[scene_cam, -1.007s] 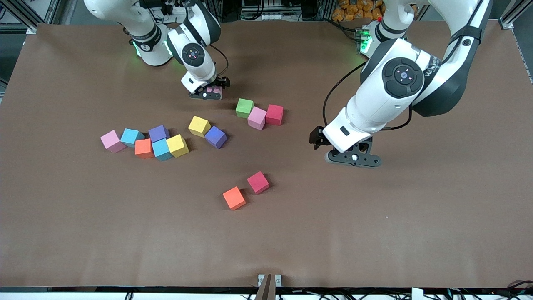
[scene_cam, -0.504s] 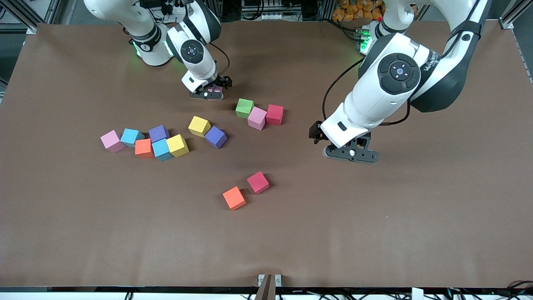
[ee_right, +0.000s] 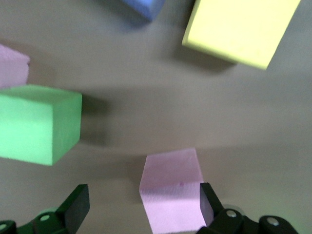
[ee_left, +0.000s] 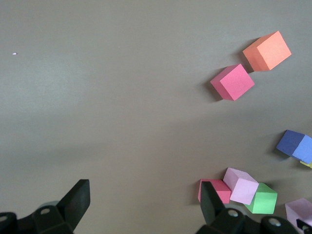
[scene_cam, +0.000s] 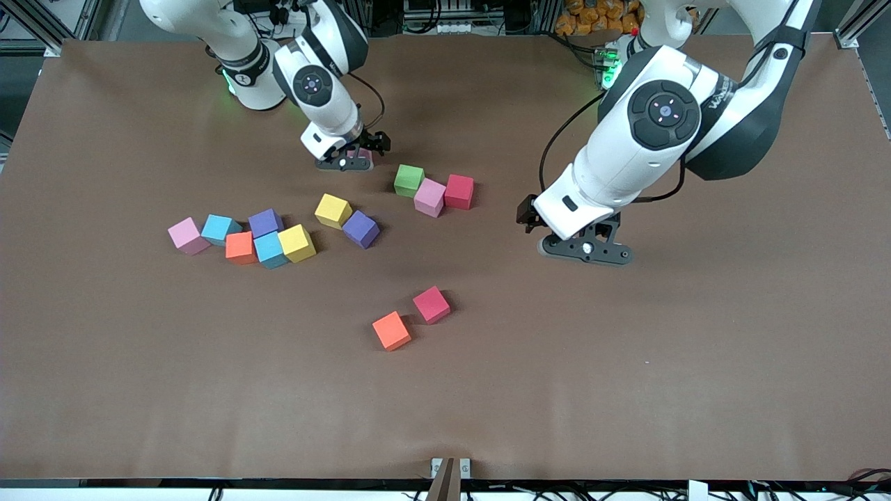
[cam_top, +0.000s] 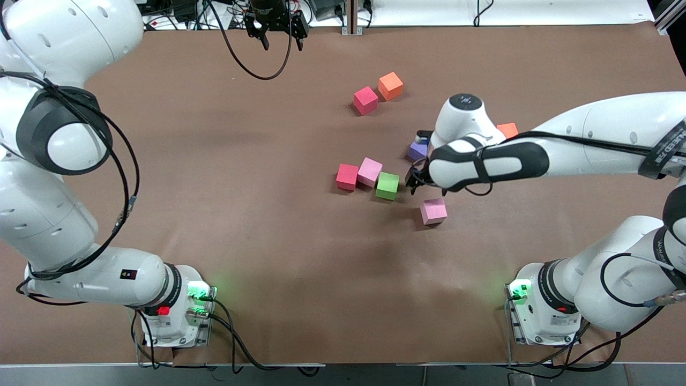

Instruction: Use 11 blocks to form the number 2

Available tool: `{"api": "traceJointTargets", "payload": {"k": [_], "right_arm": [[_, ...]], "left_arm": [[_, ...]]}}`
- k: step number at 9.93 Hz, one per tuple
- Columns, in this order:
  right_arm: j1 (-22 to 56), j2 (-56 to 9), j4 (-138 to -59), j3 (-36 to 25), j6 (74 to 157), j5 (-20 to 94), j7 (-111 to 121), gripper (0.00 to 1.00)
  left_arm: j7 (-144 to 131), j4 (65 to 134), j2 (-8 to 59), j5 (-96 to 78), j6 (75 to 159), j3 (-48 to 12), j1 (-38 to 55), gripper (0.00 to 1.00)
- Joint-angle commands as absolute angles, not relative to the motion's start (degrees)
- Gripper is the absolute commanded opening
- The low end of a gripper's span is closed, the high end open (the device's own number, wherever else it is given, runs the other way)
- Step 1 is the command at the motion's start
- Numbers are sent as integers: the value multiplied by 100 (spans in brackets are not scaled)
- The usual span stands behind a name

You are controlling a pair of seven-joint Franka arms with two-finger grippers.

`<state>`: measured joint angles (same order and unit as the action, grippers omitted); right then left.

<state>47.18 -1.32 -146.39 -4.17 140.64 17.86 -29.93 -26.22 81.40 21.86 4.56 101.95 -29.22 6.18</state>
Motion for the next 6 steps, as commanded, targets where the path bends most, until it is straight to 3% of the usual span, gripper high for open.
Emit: {"api": "traceJointTargets", "payload": {"k": [1, 3, 6], "right_arm": [[4431, -61, -14354, -1007, 13948, 1811, -1799, 100], [4124, -184, -14038, -1492, 13948, 1313, -1285, 100], [3518, -701, -13493, -1556, 13966, 380, -540, 100]], "left_arm": [[-2531, 8200, 2074, 510, 10107, -2953, 536, 100], [-2522, 8191, 2074, 510, 10107, -2927, 519, 100], [-2522, 8183, 2179, 492, 10239, -2909, 369, 100]]}}
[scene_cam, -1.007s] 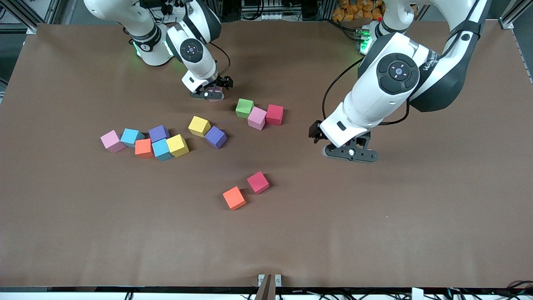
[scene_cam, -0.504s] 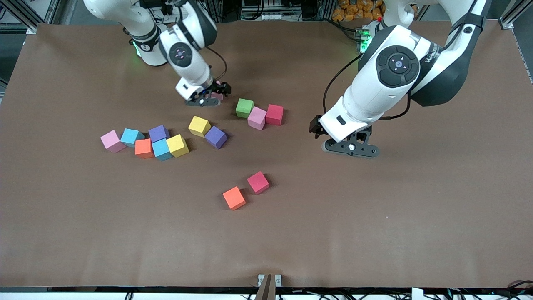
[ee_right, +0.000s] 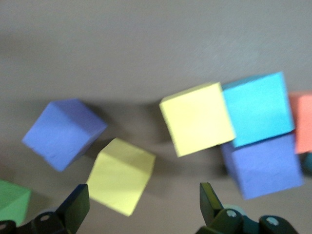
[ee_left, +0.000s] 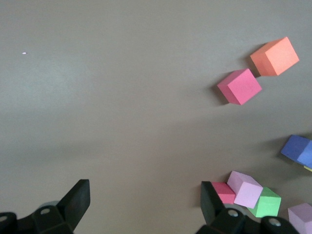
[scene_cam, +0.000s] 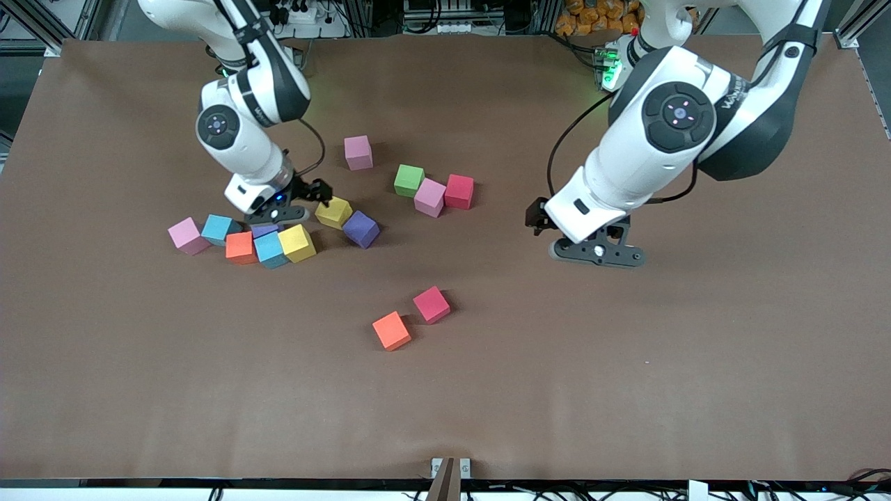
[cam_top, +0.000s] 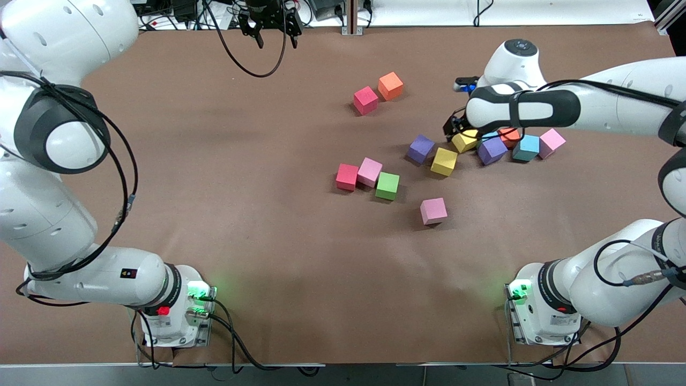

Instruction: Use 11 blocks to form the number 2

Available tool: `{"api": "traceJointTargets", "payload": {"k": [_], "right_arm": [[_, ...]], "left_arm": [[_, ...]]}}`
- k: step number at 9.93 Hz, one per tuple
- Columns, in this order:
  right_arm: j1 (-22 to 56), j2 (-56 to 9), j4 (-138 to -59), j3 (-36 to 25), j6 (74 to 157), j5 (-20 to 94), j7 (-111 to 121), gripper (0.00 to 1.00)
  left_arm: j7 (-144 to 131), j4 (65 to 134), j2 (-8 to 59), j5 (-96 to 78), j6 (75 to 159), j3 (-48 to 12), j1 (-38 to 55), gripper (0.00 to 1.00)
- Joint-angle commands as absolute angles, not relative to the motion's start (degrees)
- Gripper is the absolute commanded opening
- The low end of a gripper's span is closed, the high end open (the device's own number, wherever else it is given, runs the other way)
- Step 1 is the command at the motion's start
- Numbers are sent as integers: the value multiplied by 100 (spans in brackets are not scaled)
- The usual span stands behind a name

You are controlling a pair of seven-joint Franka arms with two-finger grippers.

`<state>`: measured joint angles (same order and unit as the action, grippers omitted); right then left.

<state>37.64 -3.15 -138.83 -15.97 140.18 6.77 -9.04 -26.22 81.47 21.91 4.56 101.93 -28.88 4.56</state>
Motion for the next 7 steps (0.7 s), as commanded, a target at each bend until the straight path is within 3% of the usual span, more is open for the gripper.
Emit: {"api": "traceJointTargets", "payload": {"k": [1, 3, 7], "right_arm": [[3316, -842, -13343, -1556, 13966, 369, -40, 100], [2850, -1106, -13062, -1564, 13957, 395, 1129, 100], [2760, -1415, -12753, -1556, 13939, 448, 1685, 100]], "left_arm": [[-2522, 8183, 2180, 492, 10239, -2909, 369, 100], [-2522, 8183, 2162, 501, 10239, -2918, 360, 100], [-2522, 8183, 2180, 510, 10239, -2909, 360, 100]]}}
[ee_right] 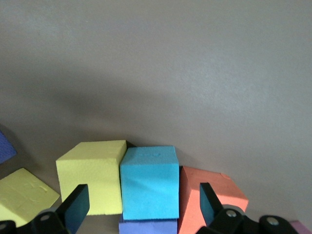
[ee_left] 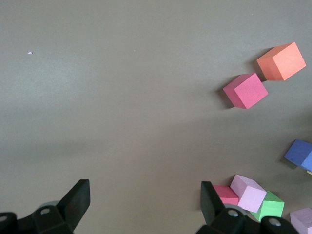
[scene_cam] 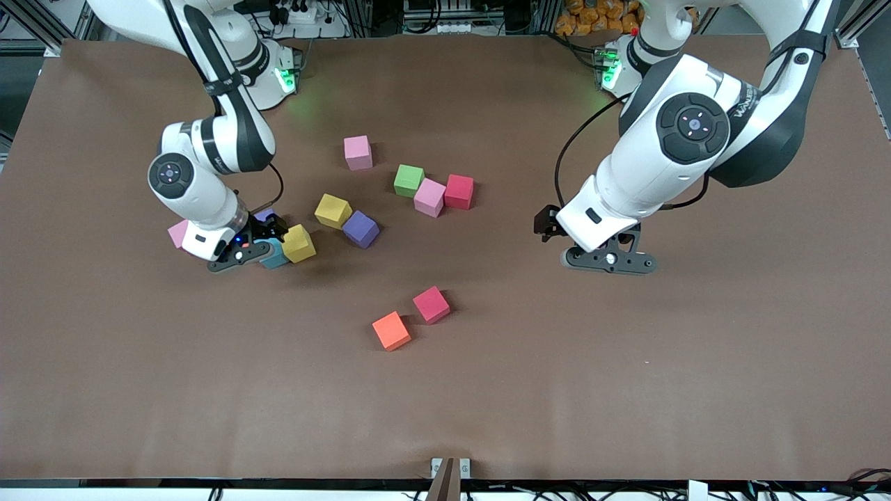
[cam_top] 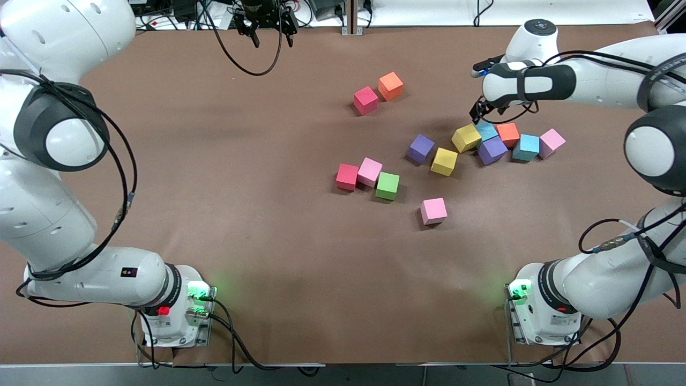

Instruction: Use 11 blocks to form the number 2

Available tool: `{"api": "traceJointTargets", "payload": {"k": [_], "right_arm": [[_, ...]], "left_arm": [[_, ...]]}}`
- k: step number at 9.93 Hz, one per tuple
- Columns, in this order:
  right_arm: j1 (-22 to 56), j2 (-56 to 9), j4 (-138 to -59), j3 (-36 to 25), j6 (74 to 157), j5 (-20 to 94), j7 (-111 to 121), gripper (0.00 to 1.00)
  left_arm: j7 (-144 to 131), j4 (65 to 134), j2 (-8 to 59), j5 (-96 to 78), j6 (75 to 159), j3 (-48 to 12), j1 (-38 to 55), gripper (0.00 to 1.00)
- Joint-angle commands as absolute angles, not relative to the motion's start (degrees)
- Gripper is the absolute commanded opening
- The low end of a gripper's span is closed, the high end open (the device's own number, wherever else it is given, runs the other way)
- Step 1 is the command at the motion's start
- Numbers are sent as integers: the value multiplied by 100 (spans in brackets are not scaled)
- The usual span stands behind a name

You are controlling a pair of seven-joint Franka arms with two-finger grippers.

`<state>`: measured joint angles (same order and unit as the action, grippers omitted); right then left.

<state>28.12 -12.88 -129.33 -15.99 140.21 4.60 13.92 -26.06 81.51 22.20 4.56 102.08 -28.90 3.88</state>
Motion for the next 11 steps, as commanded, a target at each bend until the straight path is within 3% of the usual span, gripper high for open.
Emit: {"api": "traceJointTargets", "payload": {"k": [1, 7, 11], "right_arm": [[2673, -1441, -12762, -1573, 13931, 448, 2044, 100], [1996, -1529, -12841, -1635, 13615, 457, 3618, 100], [1662, -1547, -12841, -1661, 13640, 466, 6032, 100]], "left_arm": [[-2522, 8183, 2188, 518, 10239, -2918, 369, 100], [-2522, 8191, 2197, 519, 10239, -2918, 369, 100], [-2522, 8191, 2241, 519, 10248, -2918, 360, 100]]}}
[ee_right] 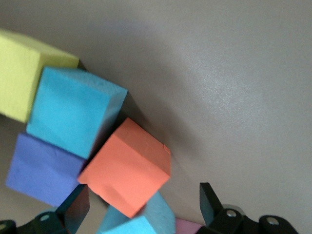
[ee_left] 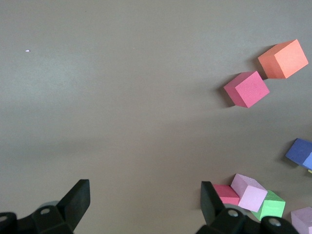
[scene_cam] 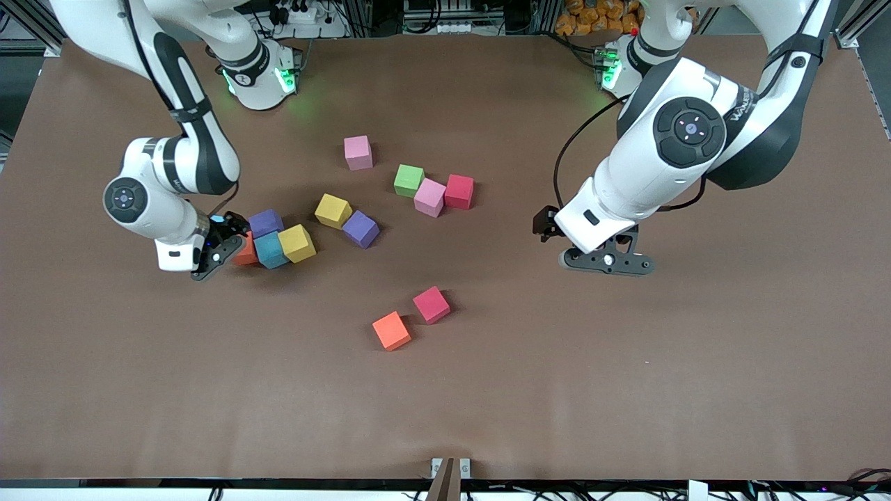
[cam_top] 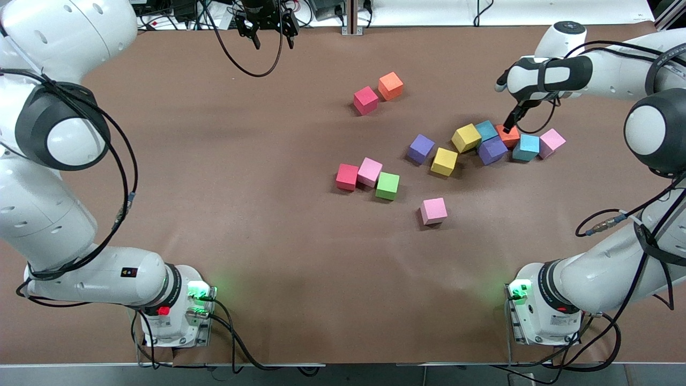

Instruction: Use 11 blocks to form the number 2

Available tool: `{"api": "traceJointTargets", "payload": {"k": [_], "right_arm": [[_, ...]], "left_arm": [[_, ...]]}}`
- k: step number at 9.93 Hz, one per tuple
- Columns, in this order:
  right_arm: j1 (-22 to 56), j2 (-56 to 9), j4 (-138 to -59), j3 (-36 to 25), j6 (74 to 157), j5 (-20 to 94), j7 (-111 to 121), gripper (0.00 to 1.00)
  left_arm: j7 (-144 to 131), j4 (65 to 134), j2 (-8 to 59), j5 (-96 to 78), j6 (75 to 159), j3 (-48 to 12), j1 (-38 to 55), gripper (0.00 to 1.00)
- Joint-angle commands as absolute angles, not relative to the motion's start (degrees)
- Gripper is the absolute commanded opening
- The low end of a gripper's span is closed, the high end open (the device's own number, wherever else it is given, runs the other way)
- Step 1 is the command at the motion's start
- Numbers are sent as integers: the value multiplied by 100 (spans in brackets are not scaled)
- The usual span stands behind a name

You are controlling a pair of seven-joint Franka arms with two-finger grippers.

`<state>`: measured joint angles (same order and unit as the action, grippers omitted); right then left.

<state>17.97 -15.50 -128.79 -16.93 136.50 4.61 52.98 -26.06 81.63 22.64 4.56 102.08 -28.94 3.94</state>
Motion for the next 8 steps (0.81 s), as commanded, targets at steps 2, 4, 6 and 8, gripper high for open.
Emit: {"api": "traceJointTargets", "payload": {"k": [2, 4, 6, 8], "right_arm": [[1600, -1547, -12902, -1661, 13693, 457, 6913, 100], [1766, -1512, -13182, -1652, 14244, 457, 7372, 100], [1924, -1520, -13394, -1652, 14851, 457, 8055, 100], [1969, -1486, -13490, -1644, 14880, 457, 8462, 100]], "left_arm": [[-2522, 8191, 2259, 519, 10257, -2918, 378, 100], [-2522, 8200, 2232, 519, 10257, -2918, 378, 100], [-2522, 8200, 2233, 519, 10257, -2918, 378, 100], [-2522, 8191, 2232, 519, 10257, -2918, 378, 100]]}}
